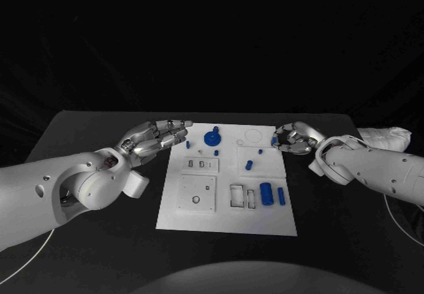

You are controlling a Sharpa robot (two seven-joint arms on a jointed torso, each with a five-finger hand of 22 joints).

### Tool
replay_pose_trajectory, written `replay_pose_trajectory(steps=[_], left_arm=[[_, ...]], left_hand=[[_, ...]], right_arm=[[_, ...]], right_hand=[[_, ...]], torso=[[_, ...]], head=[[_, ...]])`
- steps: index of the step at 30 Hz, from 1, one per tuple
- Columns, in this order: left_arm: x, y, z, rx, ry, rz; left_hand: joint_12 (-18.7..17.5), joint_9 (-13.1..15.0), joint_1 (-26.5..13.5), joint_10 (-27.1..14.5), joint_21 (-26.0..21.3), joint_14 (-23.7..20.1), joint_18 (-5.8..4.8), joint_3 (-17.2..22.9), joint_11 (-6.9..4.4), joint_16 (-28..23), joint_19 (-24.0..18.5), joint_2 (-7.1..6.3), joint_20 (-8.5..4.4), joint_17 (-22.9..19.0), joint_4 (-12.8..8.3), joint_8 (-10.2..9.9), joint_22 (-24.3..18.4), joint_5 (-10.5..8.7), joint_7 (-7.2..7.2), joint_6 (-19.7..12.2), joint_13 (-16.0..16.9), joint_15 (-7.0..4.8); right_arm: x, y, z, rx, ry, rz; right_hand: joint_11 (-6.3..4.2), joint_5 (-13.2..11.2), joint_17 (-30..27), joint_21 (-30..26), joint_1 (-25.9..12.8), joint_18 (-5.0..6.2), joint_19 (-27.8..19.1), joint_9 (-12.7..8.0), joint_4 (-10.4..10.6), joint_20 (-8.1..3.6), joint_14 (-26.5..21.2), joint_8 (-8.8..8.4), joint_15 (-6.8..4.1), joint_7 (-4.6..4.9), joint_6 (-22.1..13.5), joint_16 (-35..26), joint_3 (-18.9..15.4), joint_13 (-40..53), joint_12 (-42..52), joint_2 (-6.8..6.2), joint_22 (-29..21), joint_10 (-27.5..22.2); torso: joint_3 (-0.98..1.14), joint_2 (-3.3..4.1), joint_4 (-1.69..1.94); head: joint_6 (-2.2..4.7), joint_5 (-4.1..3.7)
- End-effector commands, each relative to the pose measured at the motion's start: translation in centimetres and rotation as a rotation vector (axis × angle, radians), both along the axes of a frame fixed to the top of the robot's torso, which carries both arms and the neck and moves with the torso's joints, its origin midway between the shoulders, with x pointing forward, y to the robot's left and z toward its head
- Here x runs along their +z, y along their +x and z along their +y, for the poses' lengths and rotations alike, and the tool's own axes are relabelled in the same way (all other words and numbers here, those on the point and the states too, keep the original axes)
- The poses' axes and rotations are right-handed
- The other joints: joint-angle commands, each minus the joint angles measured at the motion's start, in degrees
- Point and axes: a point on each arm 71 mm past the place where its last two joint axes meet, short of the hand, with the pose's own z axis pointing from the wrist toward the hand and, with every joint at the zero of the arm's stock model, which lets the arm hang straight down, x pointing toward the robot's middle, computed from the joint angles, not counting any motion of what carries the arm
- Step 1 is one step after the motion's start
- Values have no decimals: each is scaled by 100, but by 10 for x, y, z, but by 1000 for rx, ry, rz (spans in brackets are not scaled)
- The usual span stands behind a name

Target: Assemble the parts on the task board

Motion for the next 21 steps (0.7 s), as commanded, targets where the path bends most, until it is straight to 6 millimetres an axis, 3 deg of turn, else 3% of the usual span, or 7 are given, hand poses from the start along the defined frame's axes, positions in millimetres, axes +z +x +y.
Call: replay_pose_trajectory(steps=[1, 8, 12, 17, 21], left_arm=[[1, -2, -2, -20, -8, -2], [1, -2, 0, -17, -6, -1], [0, -1, 1, -12, -4, -1], [0, -1, 1, -10, -1, -1], [0, 1, -2, -13, -1, -2]], left_hand=[[7, 0, 42, 13, 18, 0, 52, 35, 16, 30, 44, 5, -5, 6, 10, 35, -9, 28, 43, 15, 6, 43], [12, -1, 43, 17, 17, -2, 50, 35, 18, 29, 43, 0, -6, 6, 13, 35, -10, 28, 46, 13, 6, 44], [14, 0, 43, 18, 16, -2, 50, 35, 18, 29, 42, -1, -6, 6, 14, 37, -10, 28, 46, 15, 6, 43], [16, 0, 43, 19, 16, -3, 50, 35, 19, 29, 42, -2, -6, 6, 15, 38, -10, 28, 46, 17, 6, 43], [16, 0, 43, 19, 16, -3, 50, 35, 19, 29, 42, -2, -6, 6, 15, 38, -10, 28, 46, 17, 6, 43]], right_arm=[[1, -1, 1, -5, 8, -21], [8, 0, 3, -22, 23, -63], [24, 3, 12, -10, 43, -86], [56, 5, 39, 44, 75, -110], [82, 5, 77, 126, 108, -118]], right_hand=[[13, -23, 1509, -31, 50, -51, 225, 18, -3, 16, 598, 39, 25, 10, 70, 20, 18, 1510, 22, 26, 1352, 606], [15, -23, 1509, -34, 42, -50, 222, 27, -6, 14, 598, 66, 24, 17, 114, 20, 16, 1510, 22, 33, 1351, 606], [24, -8, 1509, -58, 35, -42, 198, 27, -9, 13, 598, 75, 25, 35, 134, 20, 11, 1510, 22, 24, 1341, 606], [39, 5, 1509, -80, 24, -35, 177, 23, -7, 15, 598, 76, 32, 52, 149, 20, 7, 1510, 22, 17, 1332, 606], [47, 8, 1509, -85, 15, -34, 172, 20, -5, 16, 598, 75, 36, 59, 153, 20, 5, 1510, 22, 15, 1330, 606]], torso=[[0, -1, -1], [-3, -3, -6], [-3, 2, -3], [-4, 0, -3], [-5, -10, 9]], head=[[-9, 19], [-28, 51], [-47, 73], [-88, 84], [-116, 81]])
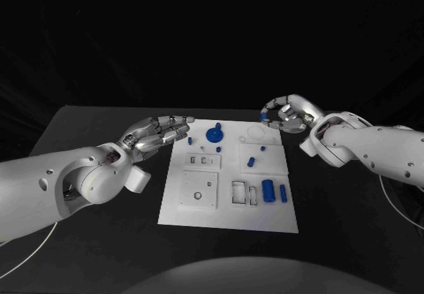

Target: Assemble the parts on the task board

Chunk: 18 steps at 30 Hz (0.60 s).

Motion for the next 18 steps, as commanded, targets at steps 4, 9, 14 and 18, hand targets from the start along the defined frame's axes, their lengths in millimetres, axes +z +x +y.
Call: replay_pose_trajectory(steps=[4, 9, 14, 18], left_arm=[[0, 0, -6, -22, -7, -4], [0, 0, -5, -21, -7, -4], [0, 0, -3, -13, -4, -5], [0, 0, -2, -10, -2, -4]], left_hand=[[24, 1, 42, 25, 18, -3, 50, 32, 19, 30, 44, -10, -6, 6, 18, 43, -9, 28, 47, 24, 8, 42], [24, 1, 42, 25, 18, -3, 50, 32, 19, 30, 44, -10, -6, 6, 18, 43, -9, 28, 47, 24, 8, 42], [24, 1, 42, 25, 18, -3, 50, 32, 19, 30, 44, -10, -6, 6, 18, 43, -9, 28, 47, 24, 8, 42], [26, 1, 41, 27, 18, -2, 49, 31, 19, 34, 45, -15, -7, 7, 21, 47, -9, 28, 47, 28, 8, 42]], right_arm=[[13, -3, 52, 105, 8, 31], [9, -5, 93, 171, -30, 43], [3, -12, 121, 196, -100, -14], [-4, -18, 139, 203, -133, -5]], right_hand=[[64, 64, 1510, -27, 35, -37, 178, -8, -30, 26, 598, 51, 53, 5, 79, 20, 30, 1505, 22, 36, 1334, 607], [98, 97, 1510, -29, -21, -37, 176, -36, -19, 42, 598, 19, 79, 34, 68, 20, 15, 1505, 22, 14, 1333, 607], [106, 240, 1510, -86, -109, -19, 120, -80, -33, 66, 598, -6, 95, 29, 157, 20, 1, 1505, 22, -47, 1309, 607], [118, 243, 1510, -98, -112, -14, 109, -94, -48, 69, 598, -22, 98, 31, 161, 20, 3, 1505, 22, -61, 1304, 607]], torso=[[0, -6, 23], [0, -4, 18], [-4, 0, 6], [-9, -1, 4]], head=[[-10, 20], [-6, 117], [-8, 146], [-25, 151]])
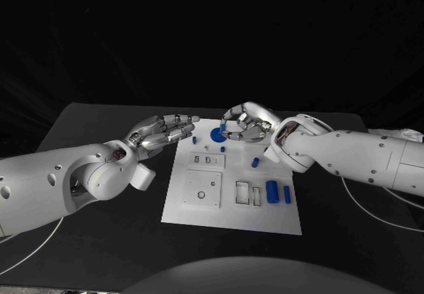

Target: Assemble the parts on the task board

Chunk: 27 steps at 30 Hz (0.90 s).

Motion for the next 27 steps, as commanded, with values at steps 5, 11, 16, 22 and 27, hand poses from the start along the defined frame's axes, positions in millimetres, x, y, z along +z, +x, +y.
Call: replay_pose_trajectory(steps=[5, 11, 16, 22, 27], left_arm=[[1, -1, -3, -12, -4, -4], [1, 0, -4, -11, -4, -7], [0, 1, -3, -10, -3, -7], [0, 1, -3, -8, -3, -8], [0, 1, -3, -8, -3, -8]], left_hand=[[28, 1, 40, 29, 16, -1, 49, 13, 19, 36, 41, -20, -7, 7, 7, 23, -11, 27, 47, 27, 9, 41], [22, 1, 40, 27, 18, -3, 49, 12, 18, 33, 44, -22, -7, 7, 7, 21, -10, 27, 47, 23, 8, 41], [22, 1, 40, 27, 18, -3, 49, 12, 18, 33, 44, -22, -7, 7, 7, 21, -10, 27, 47, 23, 8, 41], [22, 1, 40, 27, 18, -3, 49, 12, 18, 33, 44, -22, -7, 7, 7, 21, -10, 27, 47, 23, 8, 41], [22, 1, 40, 27, 18, -3, 49, 12, 18, 33, 44, -22, -7, 7, 7, 21, -10, 27, 47, 23, 8, 41]], right_arm=[[-14, -9, 18, -19, -110, -12], [-28, -12, 22, -27, -124, 29], [-35, -13, 23, -29, -142, 61], [-42, -13, 23, -34, -162, 78], [-46, -12, 23, -35, -176, 86]], right_hand=[[52, 27, 1505, -64, -60, -6, 106, -28, -36, 53, 598, -56, 67, 28, 27, 20, -16, 1507, 22, -11, 1293, 606], [80, 10, 1505, -129, -82, 13, 44, -54, -52, 69, 598, -86, 90, 45, 47, 20, -10, 1507, 22, -23, 1265, 606], [103, -48, 1505, -167, -124, 23, 9, -97, -68, 94, 598, -142, 117, 67, 54, 20, -4, 1507, 22, -38, 1250, 606], [116, -94, 1505, -199, -156, 33, -22, -122, -78, 110, 598, -171, 133, 74, 74, 20, -4, 1507, 22, -47, 1237, 606], [119, -108, 1505, -215, -162, 38, -37, -130, -87, 115, 598, -180, 138, 75, 84, 20, 0, 1507, 22, -47, 1231, 606]], torso=[[-9, -8, -1], [-2, 2, -12], [1, 6, -11], [-1, 4, -9], [-1, 1, -10]], head=[[-20, -14], [-28, 19], [-40, 37], [-52, 38], [-55, 34]])
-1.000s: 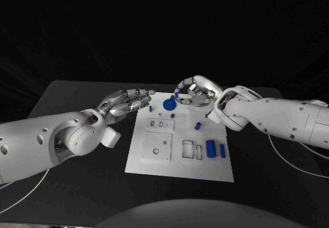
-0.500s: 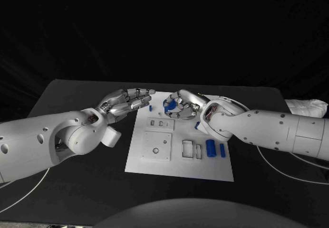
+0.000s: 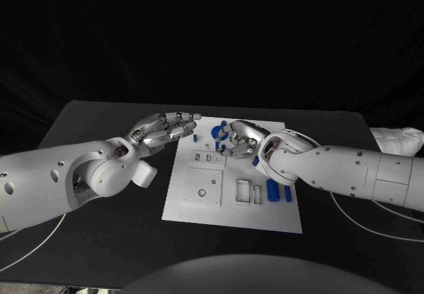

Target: Assemble the parts on the task board

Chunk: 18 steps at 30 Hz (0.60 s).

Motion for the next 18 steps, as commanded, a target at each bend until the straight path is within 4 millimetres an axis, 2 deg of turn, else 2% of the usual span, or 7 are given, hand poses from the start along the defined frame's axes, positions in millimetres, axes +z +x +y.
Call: replay_pose_trajectory(steps=[1, 18], left_arm=[[1, 0, -2, -8, -5, -8], [1, -1, -3, -8, -7, -9]], left_hand=[[22, 1, 40, 27, 18, -3, 49, 12, 19, 33, 44, -22, -7, 7, 8, 22, -10, 27, 47, 23, 9, 41], [22, 1, 40, 27, 18, -3, 49, 12, 19, 33, 44, -22, -7, 7, 8, 22, -10, 27, 47, 23, 9, 41]], right_arm=[[-5, 0, 0, 7, -42, 18], [-18, 0, 0, 40, -108, 54]], right_hand=[[38, -38, 1507, -36, -51, 39, -20, -12, -36, 15, 597, -40, 56, 23, 18, 20, 13, 1508, 22, -2, 1232, 607], [42, -47, 1507, -180, -53, 80, -160, -70, -120, 43, 597, -121, 73, 38, 27, 20, 73, 1508, 22, 18, 1177, 607]], torso=[[-2, -3, 1], [0, 1, -4]], head=[[-5, -3], [-24, 21]])
